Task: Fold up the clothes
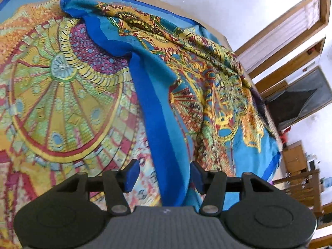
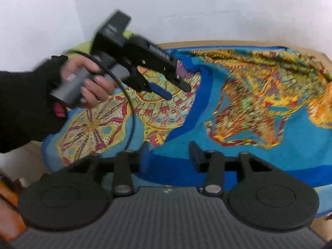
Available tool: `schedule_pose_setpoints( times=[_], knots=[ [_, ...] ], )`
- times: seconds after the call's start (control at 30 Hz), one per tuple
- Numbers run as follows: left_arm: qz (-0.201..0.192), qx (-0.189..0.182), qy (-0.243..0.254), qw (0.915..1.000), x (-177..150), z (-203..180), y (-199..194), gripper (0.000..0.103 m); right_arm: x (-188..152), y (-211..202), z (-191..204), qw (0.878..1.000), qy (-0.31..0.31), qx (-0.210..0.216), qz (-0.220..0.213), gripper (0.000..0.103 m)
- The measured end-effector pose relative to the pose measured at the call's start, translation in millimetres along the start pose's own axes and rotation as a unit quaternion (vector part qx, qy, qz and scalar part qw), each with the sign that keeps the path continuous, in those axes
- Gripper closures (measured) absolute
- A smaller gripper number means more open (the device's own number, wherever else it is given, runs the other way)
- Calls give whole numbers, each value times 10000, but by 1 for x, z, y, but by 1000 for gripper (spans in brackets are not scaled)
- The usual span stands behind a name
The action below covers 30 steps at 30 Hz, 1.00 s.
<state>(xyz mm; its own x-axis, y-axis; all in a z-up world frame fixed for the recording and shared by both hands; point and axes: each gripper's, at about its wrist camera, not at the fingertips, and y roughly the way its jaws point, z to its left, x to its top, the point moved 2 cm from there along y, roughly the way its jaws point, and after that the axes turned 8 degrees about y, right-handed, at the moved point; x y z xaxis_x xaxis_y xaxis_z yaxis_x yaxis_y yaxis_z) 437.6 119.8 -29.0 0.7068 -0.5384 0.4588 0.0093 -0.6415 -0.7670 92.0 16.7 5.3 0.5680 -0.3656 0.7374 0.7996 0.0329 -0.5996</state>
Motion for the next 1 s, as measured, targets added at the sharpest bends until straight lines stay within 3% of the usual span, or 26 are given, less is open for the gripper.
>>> schedule_pose_setpoints(
  times=[0.17,0.33,0.4,0.43,0.47,0.73,1.0],
  knots=[
    [260,124,318,9991,-13,8,-10,46,-21,49,1,9955,502,-800,89,51],
    [372,-36,387,9986,-18,14,-14,46,-25,50,5,9922,453,-1152,-132,46],
    [407,-125,403,9983,-17,13,-12,46,-22,45,0,9906,591,-1206,-250,62],
    [429,-177,409,9981,-15,13,-10,46,-21,42,-2,9897,660,-1233,-310,92],
    [442,-236,404,9979,-14,13,-8,46,-19,39,-4,9887,730,-1260,-369,100],
    [612,-570,517,9952,-3,-1,15,46,-8,16,-22,9772,1280,-1471,-840,100],
    [804,-854,492,9919,-13,-7,17,45,-5,-2,-34,9661,1594,-1650,-1182,100]
  ],
)
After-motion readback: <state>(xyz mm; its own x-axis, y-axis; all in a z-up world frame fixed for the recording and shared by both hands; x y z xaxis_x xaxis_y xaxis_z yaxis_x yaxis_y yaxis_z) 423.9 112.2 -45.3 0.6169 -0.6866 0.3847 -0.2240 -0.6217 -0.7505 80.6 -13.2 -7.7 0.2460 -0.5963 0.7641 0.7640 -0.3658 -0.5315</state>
